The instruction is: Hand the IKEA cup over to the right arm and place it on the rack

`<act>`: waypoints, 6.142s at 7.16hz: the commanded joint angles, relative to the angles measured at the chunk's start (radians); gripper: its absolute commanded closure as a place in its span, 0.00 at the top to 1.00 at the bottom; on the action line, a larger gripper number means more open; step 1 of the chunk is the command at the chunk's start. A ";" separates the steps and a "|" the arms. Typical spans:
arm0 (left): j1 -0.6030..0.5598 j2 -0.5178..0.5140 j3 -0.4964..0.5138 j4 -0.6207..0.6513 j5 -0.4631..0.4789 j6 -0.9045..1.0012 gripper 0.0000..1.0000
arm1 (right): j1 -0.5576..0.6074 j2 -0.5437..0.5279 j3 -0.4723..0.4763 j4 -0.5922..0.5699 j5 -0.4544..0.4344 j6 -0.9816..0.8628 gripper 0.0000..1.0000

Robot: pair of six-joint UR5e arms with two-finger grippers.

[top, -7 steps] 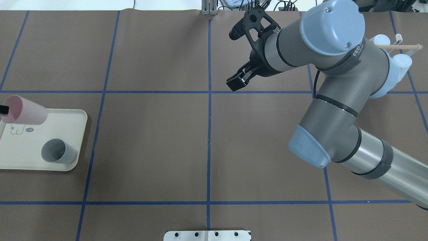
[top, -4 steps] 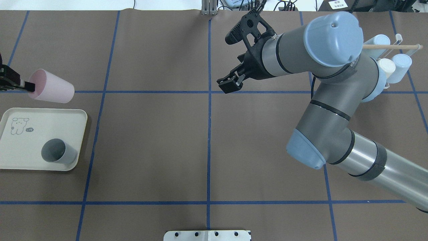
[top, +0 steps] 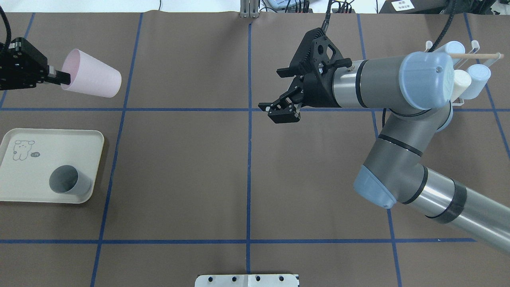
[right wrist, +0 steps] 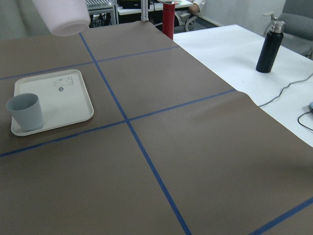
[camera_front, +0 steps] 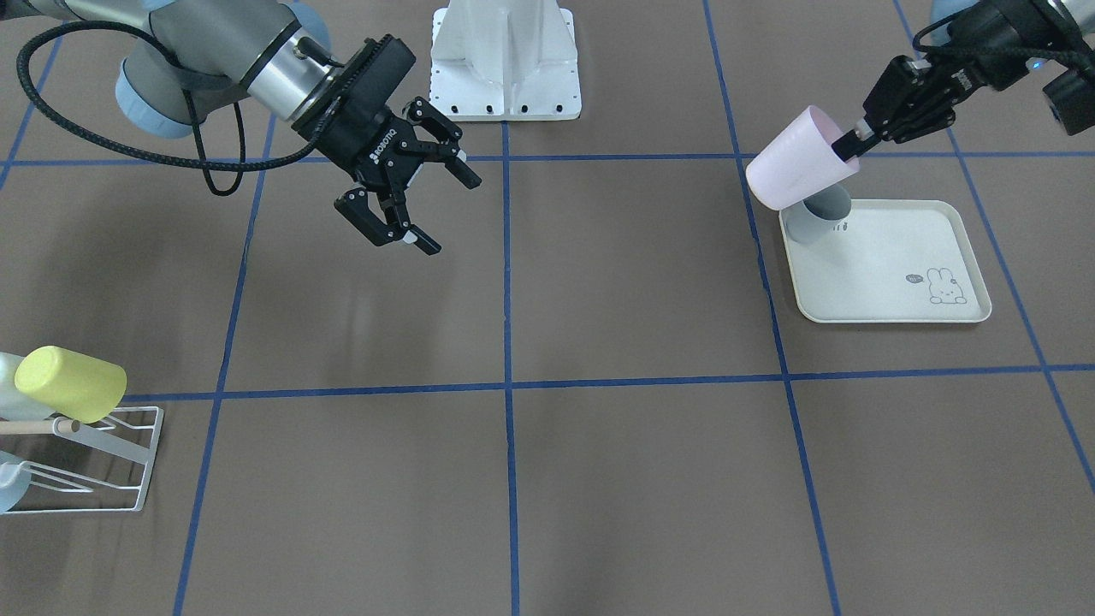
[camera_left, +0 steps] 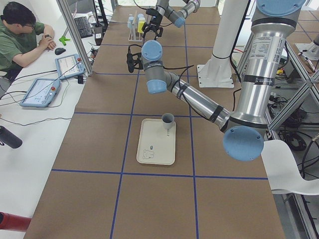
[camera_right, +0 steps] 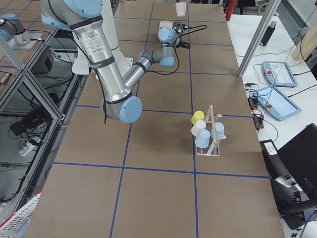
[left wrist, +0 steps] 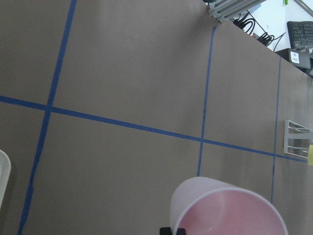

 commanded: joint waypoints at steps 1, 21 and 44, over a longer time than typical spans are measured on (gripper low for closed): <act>0.031 -0.109 0.002 -0.061 0.009 -0.248 0.00 | -0.017 0.002 -0.008 0.096 0.000 -0.049 0.99; 0.300 -0.277 0.050 -0.048 0.222 -0.352 0.00 | -0.155 0.075 0.001 0.190 -0.233 -0.258 0.98; 0.012 0.321 0.059 0.119 0.227 0.703 1.00 | 0.185 -0.019 0.236 -0.655 -0.212 -0.534 0.47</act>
